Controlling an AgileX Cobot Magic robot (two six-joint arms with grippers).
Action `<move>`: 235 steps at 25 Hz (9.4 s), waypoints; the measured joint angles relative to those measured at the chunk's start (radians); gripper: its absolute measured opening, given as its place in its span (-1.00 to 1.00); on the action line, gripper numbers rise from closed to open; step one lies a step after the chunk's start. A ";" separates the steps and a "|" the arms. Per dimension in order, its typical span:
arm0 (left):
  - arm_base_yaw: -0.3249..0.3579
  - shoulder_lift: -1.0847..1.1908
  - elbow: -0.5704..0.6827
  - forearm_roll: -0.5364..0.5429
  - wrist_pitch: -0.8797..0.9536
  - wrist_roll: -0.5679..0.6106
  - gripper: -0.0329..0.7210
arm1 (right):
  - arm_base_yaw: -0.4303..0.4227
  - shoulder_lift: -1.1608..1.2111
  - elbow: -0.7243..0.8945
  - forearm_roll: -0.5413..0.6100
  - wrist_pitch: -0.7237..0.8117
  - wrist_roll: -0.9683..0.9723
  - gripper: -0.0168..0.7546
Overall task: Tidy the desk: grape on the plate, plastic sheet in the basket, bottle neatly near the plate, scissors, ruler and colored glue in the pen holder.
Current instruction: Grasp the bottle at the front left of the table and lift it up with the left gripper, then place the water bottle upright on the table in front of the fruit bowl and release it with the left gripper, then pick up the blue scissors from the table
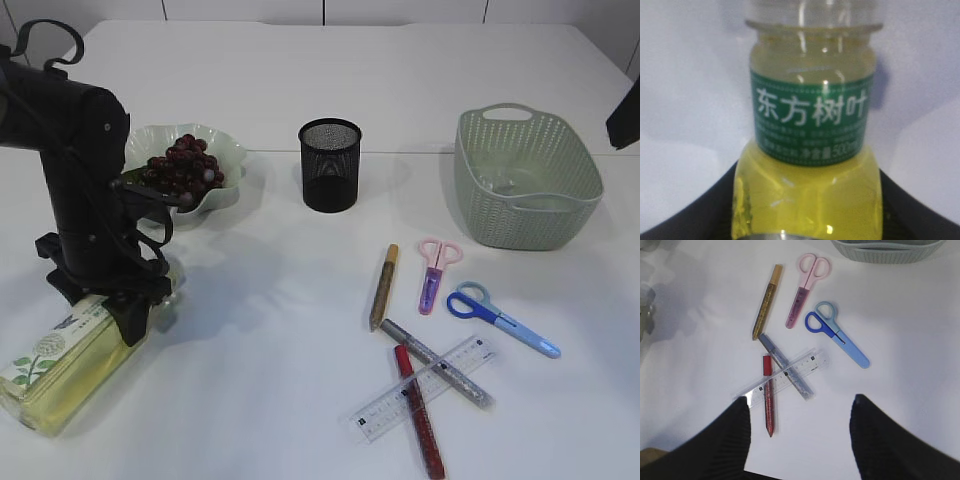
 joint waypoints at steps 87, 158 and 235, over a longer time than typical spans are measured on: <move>0.188 -0.141 0.829 0.089 -2.202 -0.152 0.23 | 0.000 0.000 0.000 -0.099 0.000 -0.022 0.32; 0.188 -1.025 0.839 0.254 -1.172 -0.451 0.44 | 0.000 0.000 0.000 -0.121 0.000 -0.047 0.32; 0.188 -1.217 0.617 -0.241 0.171 -0.080 0.05 | 0.145 0.742 -0.165 -0.190 -0.036 -0.536 0.32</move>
